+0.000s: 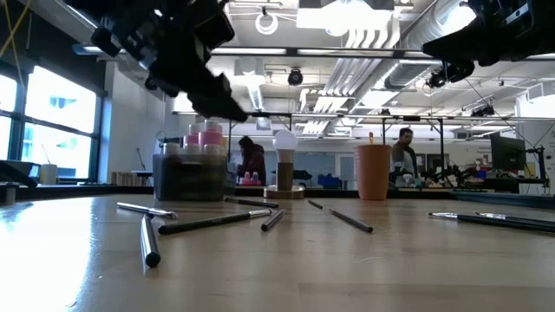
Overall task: Pick & Place Paint Supplies
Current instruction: Put the silver paintbrush into the orange cup
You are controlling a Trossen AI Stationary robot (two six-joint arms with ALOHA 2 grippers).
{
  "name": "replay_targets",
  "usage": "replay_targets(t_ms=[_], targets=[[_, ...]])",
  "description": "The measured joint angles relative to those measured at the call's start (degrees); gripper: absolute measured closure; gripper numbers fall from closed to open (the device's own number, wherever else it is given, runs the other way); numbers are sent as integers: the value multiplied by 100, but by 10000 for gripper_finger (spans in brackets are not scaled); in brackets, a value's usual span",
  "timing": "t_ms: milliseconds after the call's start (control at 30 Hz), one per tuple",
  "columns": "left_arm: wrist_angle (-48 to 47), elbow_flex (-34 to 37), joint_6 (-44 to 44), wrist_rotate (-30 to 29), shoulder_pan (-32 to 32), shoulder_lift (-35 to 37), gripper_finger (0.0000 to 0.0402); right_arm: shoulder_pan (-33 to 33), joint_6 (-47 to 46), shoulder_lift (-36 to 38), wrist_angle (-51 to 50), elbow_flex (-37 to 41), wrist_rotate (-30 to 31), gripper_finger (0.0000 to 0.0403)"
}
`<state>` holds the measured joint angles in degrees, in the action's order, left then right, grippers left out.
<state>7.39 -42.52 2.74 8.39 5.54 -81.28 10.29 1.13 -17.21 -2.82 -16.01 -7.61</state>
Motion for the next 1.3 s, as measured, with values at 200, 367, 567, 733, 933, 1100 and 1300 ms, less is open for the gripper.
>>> replay_targets(t_ms=[200,367,567,733,933,1100,1300], targets=[[-77,2,-101,-84,366,-219,181,1,0,2,-3,0,21,401],[-80,2,-103,-386,710,-222,181,1,2,2,-3,0,21,401],[-562,2,-112,-891,1101,-222,181,1,0,2,-2,0,21,401],[-959,2,-230,-1323,1180,-222,181,-1,-2,2,-1,0,21,401],[-1223,2,-210,-1260,1173,-222,181,1,-2,2,1,0,21,401],[-1834,2,-107,-1300,1173,-222,181,1,-2,2,0,0,21,401],[-2682,2,-99,-1690,1173,-222,181,-1,-2,2,-1,0,21,401]])
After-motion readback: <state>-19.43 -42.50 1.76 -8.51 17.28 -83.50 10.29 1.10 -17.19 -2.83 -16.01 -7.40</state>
